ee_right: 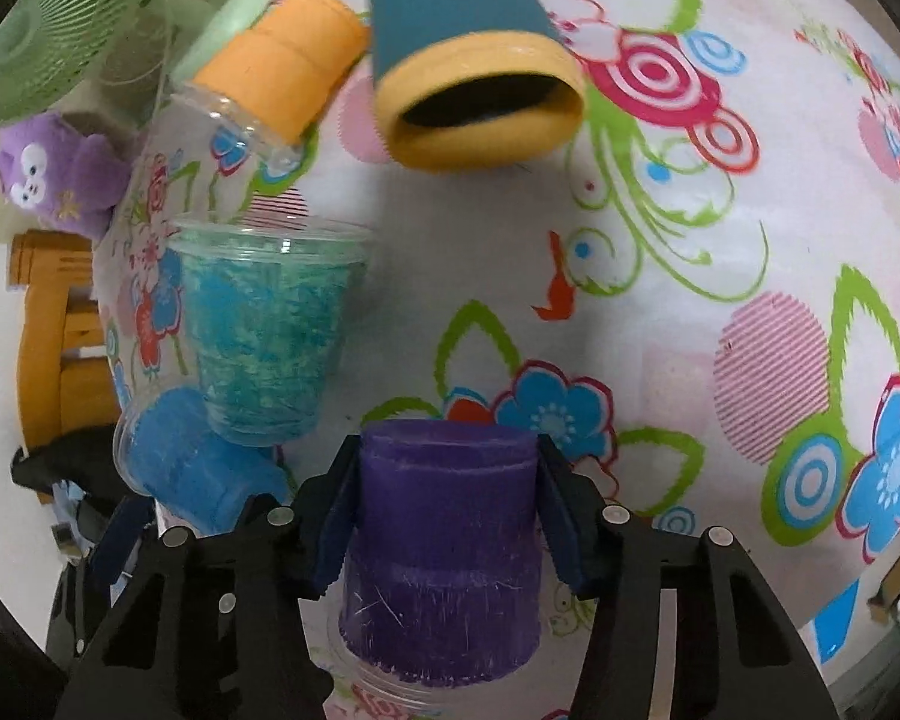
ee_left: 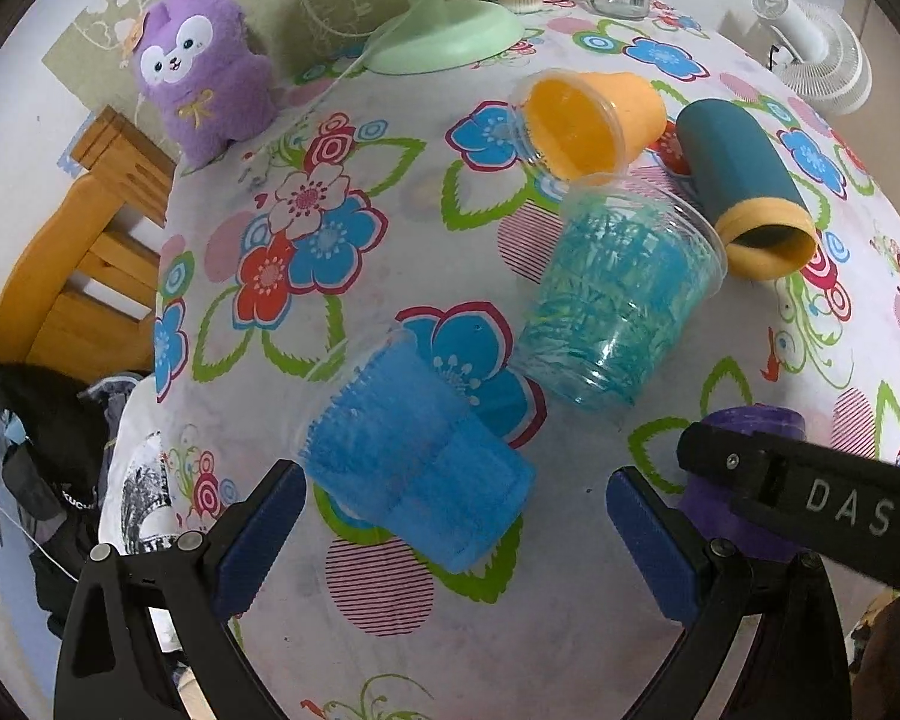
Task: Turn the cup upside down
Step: 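Lift the purple cup with the right gripper and rotate it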
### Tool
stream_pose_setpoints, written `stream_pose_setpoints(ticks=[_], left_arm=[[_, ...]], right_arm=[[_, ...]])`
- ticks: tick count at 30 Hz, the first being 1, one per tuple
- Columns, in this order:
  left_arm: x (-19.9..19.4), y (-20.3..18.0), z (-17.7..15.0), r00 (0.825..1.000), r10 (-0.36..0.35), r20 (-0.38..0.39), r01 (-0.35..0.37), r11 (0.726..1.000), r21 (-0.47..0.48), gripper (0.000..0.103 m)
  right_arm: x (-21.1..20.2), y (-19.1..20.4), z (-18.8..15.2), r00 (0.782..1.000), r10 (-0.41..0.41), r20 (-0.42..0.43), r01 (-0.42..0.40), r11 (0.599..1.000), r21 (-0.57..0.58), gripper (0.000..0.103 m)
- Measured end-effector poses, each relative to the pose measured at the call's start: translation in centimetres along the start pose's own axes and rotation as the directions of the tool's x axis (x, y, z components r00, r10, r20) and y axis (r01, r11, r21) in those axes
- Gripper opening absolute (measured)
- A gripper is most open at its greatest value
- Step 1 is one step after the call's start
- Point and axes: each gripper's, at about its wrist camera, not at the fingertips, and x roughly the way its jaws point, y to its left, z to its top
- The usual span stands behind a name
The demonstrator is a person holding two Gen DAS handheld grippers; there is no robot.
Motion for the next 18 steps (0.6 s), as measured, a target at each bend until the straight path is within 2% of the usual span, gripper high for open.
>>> stream_pose_setpoints(ticks=[10, 18], left_arm=[[-2.2, 0.5, -0.1, 0.997, -0.068, 0.025, 0.07, 0.994, -0.088, 0.101], [-5.9, 0.2, -0.4, 0.993, -0.092, 0.073, 0.105, 0.973, -0.203, 0.101]], right_arm=[[-4.3, 1.2, 0.1, 0.989, -0.01, 0.148, 0.029, 0.992, -0.123, 0.056], [-8.9, 2.1, 0.1, 0.97, 0.017, 0.241, 0.053, 0.958, -0.282, 0.056]])
